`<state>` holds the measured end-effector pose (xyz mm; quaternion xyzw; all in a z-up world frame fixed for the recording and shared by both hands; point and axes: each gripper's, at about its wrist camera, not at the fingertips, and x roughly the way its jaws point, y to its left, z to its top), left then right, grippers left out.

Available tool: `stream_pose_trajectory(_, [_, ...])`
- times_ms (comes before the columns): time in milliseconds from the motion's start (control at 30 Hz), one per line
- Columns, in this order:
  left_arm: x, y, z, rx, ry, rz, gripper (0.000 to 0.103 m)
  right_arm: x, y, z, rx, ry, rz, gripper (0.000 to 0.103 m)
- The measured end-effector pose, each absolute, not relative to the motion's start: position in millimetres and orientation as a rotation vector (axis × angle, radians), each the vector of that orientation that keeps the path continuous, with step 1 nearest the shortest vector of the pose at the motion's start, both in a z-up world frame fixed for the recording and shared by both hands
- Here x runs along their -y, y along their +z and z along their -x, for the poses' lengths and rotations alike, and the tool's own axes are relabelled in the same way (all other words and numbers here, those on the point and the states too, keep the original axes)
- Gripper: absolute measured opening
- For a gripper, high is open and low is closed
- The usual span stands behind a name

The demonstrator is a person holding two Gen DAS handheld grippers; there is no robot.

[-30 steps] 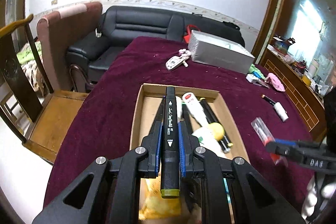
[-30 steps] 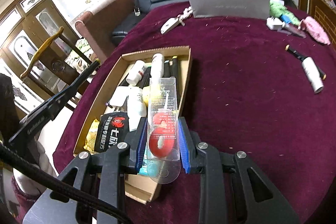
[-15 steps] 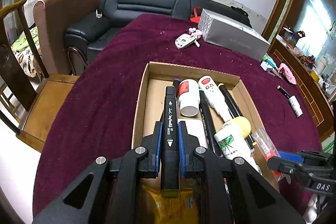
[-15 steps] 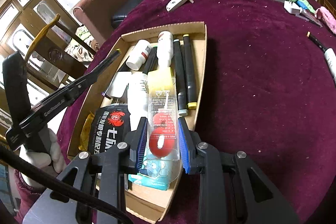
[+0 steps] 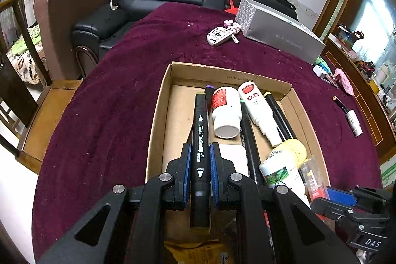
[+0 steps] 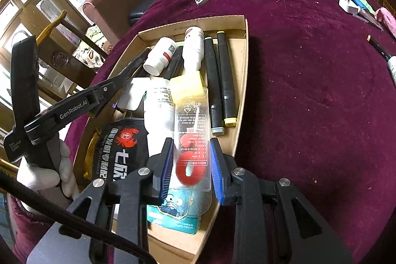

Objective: Organize objects
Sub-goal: 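Open both grippers to release the marker and package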

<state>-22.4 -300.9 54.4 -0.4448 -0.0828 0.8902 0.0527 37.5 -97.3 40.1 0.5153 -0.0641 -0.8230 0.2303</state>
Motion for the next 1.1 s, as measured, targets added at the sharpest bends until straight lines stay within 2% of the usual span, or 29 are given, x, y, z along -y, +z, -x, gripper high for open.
stream_pose_trajectory(433, [314.0,48.5,38.8,0.383,2.682,1.419,0.013,108.2,33.6,-32.6,0.109,-2.292,-1.415,0.026])
stream_pose_trajectory(533, [318.5,46.9,40.2,0.426,2.68,1.434,0.023,110.1,32.6,-32.5,0.092,-2.297,-1.415,0.027])
stream_pose_trajectory(800, [315.8,46.8,38.1,0.45,2.66,1.409,0.035,106.5,34.5,-37.4,0.122,-2.298,-1.413,0.028])
stream_pose_trajectory(933, [316.6,52.9,32.1,0.465,2.676,1.392,0.038,104.8,41.4,-45.9,0.103,-2.323,-1.38,0.042])
stream_pose_trajectory(1000, [317.6,58.1,25.4,0.458,2.708,1.384,0.048,103.9,44.8,-51.0,0.099,-2.326,-1.362,0.043])
stream_pose_trajectory(1100, [319.5,67.1,14.0,0.478,2.731,1.35,0.053,99.4,47.7,-60.1,0.103,-2.332,-1.347,0.043])
